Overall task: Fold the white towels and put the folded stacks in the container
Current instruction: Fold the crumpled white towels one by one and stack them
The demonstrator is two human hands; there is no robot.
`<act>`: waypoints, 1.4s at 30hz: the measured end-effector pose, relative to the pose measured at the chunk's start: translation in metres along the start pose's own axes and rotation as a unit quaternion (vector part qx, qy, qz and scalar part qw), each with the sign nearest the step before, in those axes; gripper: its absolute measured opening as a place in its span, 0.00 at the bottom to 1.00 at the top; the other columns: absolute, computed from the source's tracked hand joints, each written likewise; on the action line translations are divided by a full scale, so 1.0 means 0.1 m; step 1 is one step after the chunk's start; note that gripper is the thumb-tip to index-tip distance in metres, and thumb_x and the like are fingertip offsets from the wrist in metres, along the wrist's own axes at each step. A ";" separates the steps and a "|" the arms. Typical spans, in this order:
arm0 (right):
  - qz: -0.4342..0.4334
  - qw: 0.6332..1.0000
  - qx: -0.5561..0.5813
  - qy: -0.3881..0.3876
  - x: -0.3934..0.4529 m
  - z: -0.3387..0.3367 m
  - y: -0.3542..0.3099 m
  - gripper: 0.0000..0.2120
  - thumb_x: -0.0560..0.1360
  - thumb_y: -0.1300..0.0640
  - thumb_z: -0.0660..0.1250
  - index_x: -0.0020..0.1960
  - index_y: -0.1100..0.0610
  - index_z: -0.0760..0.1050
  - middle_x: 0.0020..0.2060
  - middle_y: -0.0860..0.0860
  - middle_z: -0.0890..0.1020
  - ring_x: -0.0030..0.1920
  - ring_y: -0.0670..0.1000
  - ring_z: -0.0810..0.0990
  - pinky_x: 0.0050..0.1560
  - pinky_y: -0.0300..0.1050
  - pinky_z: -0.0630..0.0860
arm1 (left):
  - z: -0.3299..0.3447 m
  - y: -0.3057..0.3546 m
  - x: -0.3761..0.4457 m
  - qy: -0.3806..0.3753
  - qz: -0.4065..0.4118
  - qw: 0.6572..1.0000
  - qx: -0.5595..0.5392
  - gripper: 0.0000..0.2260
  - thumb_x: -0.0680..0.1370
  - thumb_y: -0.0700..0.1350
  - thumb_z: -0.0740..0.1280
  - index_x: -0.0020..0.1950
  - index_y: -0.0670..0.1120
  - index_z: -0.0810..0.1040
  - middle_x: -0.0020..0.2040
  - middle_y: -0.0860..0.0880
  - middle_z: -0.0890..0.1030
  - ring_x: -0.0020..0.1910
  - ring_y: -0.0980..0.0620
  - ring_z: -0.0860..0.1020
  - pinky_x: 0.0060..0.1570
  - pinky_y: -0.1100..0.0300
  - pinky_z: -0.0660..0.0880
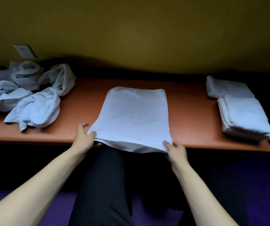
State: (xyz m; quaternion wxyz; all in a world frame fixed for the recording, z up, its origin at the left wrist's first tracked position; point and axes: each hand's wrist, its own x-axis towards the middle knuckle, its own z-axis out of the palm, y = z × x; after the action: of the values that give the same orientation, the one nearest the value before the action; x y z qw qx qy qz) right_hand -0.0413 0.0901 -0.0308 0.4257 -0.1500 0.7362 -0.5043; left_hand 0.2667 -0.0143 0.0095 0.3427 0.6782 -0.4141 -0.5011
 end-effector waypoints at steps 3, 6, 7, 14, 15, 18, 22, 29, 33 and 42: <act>-0.028 0.999 0.032 0.003 -0.19 -0.20 -0.20 0.13 0.73 0.60 0.73 0.54 0.53 0.74 0.44 0.57 0.84 0.39 0.56 0.82 0.45 0.51 0.82 | -0.07 0.04 -0.26 -0.044 0.031 0.998 -0.033 0.21 0.79 0.35 0.62 0.66 0.56 0.74 0.56 0.42 0.80 0.40 0.45 0.82 0.35 0.54 0.82; -0.055 0.996 0.073 -0.015 -0.27 -0.39 -0.24 0.08 0.77 0.63 0.70 0.54 0.53 0.77 0.42 0.54 0.83 0.30 0.49 0.77 0.31 0.41 0.77 | -0.04 -0.03 -0.56 -0.055 0.031 0.996 -0.058 0.16 0.79 0.33 0.61 0.45 0.49 0.85 0.50 0.40 0.81 0.38 0.47 0.78 0.31 0.58 0.78; -0.056 0.994 0.090 -0.023 -0.30 -0.44 -0.26 0.04 0.77 0.62 0.70 0.51 0.55 0.79 0.42 0.54 0.82 0.29 0.47 0.76 0.28 0.38 0.74 | -0.03 -0.05 -0.66 -0.053 0.016 0.995 -0.079 0.15 0.78 0.32 0.61 0.44 0.47 0.85 0.49 0.39 0.81 0.38 0.47 0.78 0.31 0.59 0.77; 0.004 0.955 0.288 -0.072 -0.38 -0.58 -0.57 0.05 0.79 0.64 0.65 0.45 0.62 0.76 0.32 0.52 0.83 0.30 0.46 0.82 0.32 0.36 0.79 | -0.14 -0.06 -0.94 -0.165 0.055 0.980 -0.097 0.23 0.68 0.33 0.71 0.61 0.49 0.80 0.53 0.45 0.85 0.47 0.52 0.83 0.45 0.65 0.79; 0.015 0.952 0.293 -0.082 -0.35 -0.58 -0.61 0.06 0.79 0.66 0.62 0.45 0.62 0.76 0.33 0.53 0.84 0.32 0.48 0.83 0.33 0.38 0.80 | -0.12 -0.04 -0.91 -0.121 0.077 0.988 -0.052 0.20 0.70 0.33 0.72 0.59 0.49 0.81 0.50 0.45 0.86 0.44 0.53 0.82 0.43 0.65 0.79; -0.003 0.977 0.184 -0.107 -0.21 -0.52 -0.66 0.10 0.78 0.70 0.59 0.49 0.61 0.77 0.38 0.54 0.86 0.38 0.48 0.86 0.36 0.37 0.81 | -0.03 0.04 -0.74 -0.003 0.124 0.992 -0.007 0.08 0.80 0.34 0.66 0.56 0.42 0.80 0.36 0.48 0.83 0.30 0.57 0.78 0.31 0.67 0.75; -0.096 0.992 0.010 -0.078 0.05 -0.33 -0.73 0.03 0.77 0.65 0.69 0.48 0.58 0.77 0.33 0.50 0.86 0.32 0.44 0.85 0.31 0.32 0.76 | 0.03 0.15 -0.48 0.040 0.163 0.983 0.075 0.04 0.80 0.43 0.67 0.46 0.48 0.79 0.31 0.48 0.81 0.25 0.55 0.71 0.32 0.58 0.69; -0.262 0.941 -0.205 0.060 0.78 -0.01 -0.99 0.11 0.76 0.47 0.69 0.39 0.53 0.80 0.38 0.51 0.82 0.41 0.49 0.77 0.45 0.46 0.72 | 0.19 0.53 0.13 0.127 0.153 0.963 0.182 0.12 0.74 0.52 0.71 0.37 0.46 0.76 0.29 0.51 0.77 0.34 0.47 0.74 0.34 0.55 0.67; -0.276 0.927 -0.244 0.077 1.05 0.25 -1.17 0.12 0.79 0.49 0.66 0.42 0.55 0.78 0.34 0.47 0.79 0.39 0.52 0.77 0.41 0.44 0.67 | 0.35 0.77 0.49 0.153 0.145 0.945 0.250 0.15 0.74 0.54 0.70 0.34 0.45 0.76 0.29 0.50 0.76 0.36 0.42 0.74 0.36 0.55 0.64; -0.256 0.906 -0.328 0.079 1.62 0.63 -1.17 0.12 0.79 0.48 0.64 0.46 0.56 0.79 0.33 0.47 0.77 0.42 0.56 0.76 0.41 0.45 0.66 | 0.73 0.66 1.21 0.132 0.084 0.963 0.219 0.13 0.75 0.56 0.68 0.44 0.46 0.78 0.30 0.51 0.82 0.31 0.48 0.84 0.38 0.53 0.82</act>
State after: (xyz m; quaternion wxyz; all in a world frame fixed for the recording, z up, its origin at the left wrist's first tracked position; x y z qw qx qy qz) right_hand -0.1129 -0.1056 -0.0144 0.1495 -0.4242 0.8276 -0.3359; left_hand 0.2008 -0.1556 0.0008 0.2785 0.7596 -0.5200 -0.2738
